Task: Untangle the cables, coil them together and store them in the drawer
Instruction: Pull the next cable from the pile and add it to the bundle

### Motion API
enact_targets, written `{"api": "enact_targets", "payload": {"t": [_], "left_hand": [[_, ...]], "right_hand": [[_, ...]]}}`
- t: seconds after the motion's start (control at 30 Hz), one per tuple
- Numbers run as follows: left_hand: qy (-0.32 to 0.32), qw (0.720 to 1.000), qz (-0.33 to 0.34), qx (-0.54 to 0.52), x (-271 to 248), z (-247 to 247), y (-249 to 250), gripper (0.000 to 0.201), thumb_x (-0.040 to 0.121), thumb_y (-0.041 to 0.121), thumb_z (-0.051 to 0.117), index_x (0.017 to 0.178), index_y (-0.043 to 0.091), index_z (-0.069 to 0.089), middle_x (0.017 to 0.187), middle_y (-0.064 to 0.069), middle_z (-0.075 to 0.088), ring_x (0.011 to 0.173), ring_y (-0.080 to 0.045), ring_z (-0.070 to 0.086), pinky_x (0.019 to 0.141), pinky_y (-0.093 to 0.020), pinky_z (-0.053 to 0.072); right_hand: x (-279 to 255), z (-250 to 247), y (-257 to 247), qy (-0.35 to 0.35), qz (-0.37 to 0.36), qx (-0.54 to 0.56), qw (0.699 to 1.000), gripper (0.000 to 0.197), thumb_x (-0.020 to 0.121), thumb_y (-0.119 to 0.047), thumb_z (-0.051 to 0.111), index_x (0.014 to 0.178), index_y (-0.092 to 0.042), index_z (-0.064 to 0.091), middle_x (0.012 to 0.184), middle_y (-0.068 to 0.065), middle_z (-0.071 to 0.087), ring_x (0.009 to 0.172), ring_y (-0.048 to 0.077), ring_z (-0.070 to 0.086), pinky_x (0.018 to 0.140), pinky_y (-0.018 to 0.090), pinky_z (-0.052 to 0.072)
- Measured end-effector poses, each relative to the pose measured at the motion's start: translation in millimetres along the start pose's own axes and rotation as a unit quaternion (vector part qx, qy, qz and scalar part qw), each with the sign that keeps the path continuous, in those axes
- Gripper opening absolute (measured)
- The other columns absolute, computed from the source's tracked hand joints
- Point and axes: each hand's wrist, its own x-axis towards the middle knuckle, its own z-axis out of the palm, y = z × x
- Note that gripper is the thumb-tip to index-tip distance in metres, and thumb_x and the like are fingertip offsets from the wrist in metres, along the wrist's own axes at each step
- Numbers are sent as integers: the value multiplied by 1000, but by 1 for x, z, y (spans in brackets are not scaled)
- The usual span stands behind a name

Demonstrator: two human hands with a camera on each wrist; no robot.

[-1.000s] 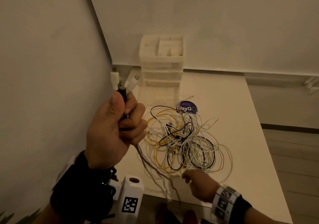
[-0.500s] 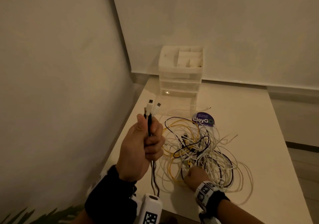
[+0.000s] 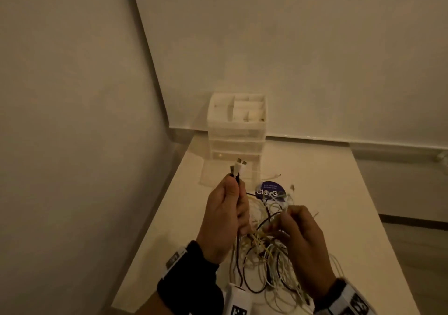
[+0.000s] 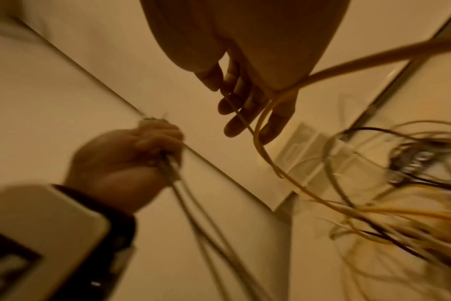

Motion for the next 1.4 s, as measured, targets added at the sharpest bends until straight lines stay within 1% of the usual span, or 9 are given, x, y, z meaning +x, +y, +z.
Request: {"api": "enact_targets", "payload": {"t": [0.1, 0.27, 0.43, 0.63, 0.8, 0.97, 1.17, 1.3, 1.4], "left_hand": [[-22, 999, 6, 27, 8, 11, -3, 42, 94, 47, 35, 80, 8, 41, 62, -8, 18, 49, -19, 8, 41, -25, 13], [-49, 998, 8, 37, 11, 20, -6, 36, 97, 37, 35, 93, 4, 50, 59, -2, 26, 46, -13, 14, 43, -26, 12], [-106, 992, -10, 63, 14, 18, -7, 36, 100, 35, 38, 88, 3, 46, 59, 0, 31, 46, -12, 19, 44, -27, 14], [-145, 988, -34, 41, 13, 18, -6, 33, 97, 36, 38, 84, 9, 50, 58, -1, 31, 43, -11, 18, 42, -22, 17], [-125, 989, -40, 62, 14, 19, -7, 43, 97, 38, 37, 89, -4, 43, 57, 0, 31, 43, -12, 19, 44, -29, 14], [-109, 992, -47, 33, 14, 27, -7, 36, 103, 36, 35, 86, 8, 50, 55, 3, 27, 43, -11, 15, 43, -24, 13], [-13, 999, -33, 21, 13, 38, -9, 36, 102, 36, 31, 77, 12, 38, 58, 1, 20, 46, -12, 11, 43, -24, 12], [-7, 1000, -16, -6, 15, 41, -6, 43, 93, 53, 43, 81, 12, 39, 60, 1, 21, 50, -15, 10, 46, -31, 12], [-16, 999, 17, 27, 13, 48, -8, 41, 92, 50, 50, 79, 11, 48, 57, 6, 37, 46, -10, 31, 45, -26, 25]], "right_hand": [[3, 8, -30, -34, -62, 10, 997, 16, 98, -15, 44, 91, -3, 52, 69, 21, 57, 65, 32, 63, 66, 44, 54], [16, 8, -48, -22, -128, -29, 991, 9, 99, -13, 49, 91, -8, 51, 71, 12, 54, 60, 23, 52, 58, 35, 48], [37, 0, -69, -51, -90, -1, 995, 25, 81, -7, 69, 104, -17, 66, 92, 16, 61, 75, 37, 58, 72, 43, 54], [50, -13, -82, -132, -54, 4, 990, 36, 75, 6, 68, 102, -17, 74, 91, 15, 59, 64, 20, 53, 60, 21, 45], [52, -15, -84, -132, -46, 16, 990, 15, 86, 9, 61, 95, -2, 67, 71, 22, 63, 63, 25, 60, 63, 26, 49], [54, -13, -78, -84, -27, 70, 994, 17, 86, 6, 61, 94, -5, 70, 72, 20, 61, 61, 28, 51, 64, 41, 43], [47, -18, -63, -22, 1, 66, 998, 12, 91, -1, 57, 99, -5, 65, 70, 12, 51, 56, 20, 43, 47, 21, 37], [38, -25, -61, -56, -7, 68, 996, 10, 93, -1, 53, 90, 0, 62, 67, 13, 52, 55, 20, 42, 50, 26, 37], [27, -16, -66, -71, -63, -26, 995, 9, 92, -3, 58, 89, -7, 66, 69, 7, 66, 57, 15, 59, 56, 24, 50]]}}
